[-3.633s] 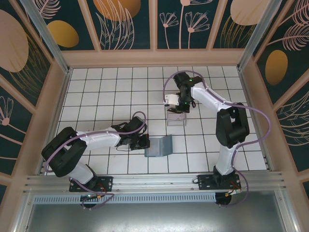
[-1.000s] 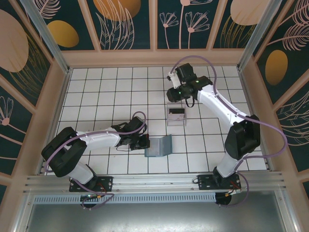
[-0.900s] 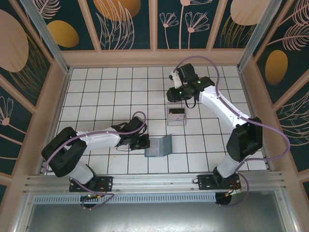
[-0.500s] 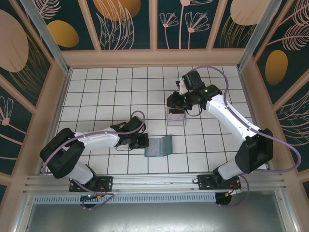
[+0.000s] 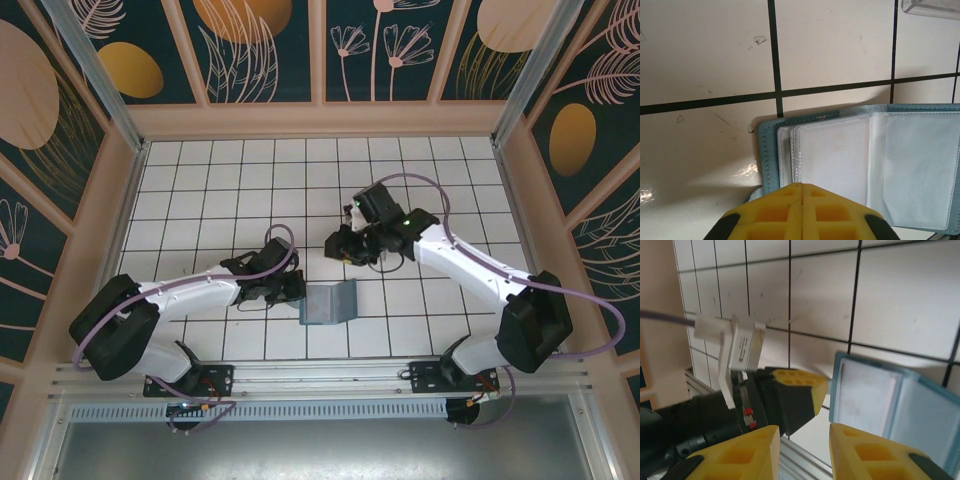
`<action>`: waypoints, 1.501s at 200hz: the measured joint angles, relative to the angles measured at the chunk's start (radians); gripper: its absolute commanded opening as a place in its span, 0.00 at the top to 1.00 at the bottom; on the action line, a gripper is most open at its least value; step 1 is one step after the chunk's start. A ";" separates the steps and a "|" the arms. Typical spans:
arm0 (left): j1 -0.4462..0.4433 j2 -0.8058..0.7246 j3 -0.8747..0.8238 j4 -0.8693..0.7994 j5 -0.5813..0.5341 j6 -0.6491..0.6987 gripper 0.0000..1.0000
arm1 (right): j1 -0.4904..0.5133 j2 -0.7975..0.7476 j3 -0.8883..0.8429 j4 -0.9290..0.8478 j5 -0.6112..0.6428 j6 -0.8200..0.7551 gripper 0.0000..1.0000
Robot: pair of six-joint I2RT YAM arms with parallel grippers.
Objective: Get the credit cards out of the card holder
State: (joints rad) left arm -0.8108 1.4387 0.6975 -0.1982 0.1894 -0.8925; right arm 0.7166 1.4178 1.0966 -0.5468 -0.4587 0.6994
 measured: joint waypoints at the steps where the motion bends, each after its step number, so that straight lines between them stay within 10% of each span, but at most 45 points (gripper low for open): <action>1: 0.000 0.000 0.000 0.000 0.000 0.000 0.94 | 0.004 0.001 0.000 0.000 0.000 0.002 0.68; 300: 0.000 -0.014 -0.116 0.022 -0.003 -0.029 1.00 | 0.256 0.368 -0.044 0.151 0.114 0.145 0.79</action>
State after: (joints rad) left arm -0.8108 1.4250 0.5812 -0.1761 0.1860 -0.9211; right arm 0.9726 1.7859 1.0523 -0.3958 -0.3447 0.8448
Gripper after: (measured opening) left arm 0.053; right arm 0.211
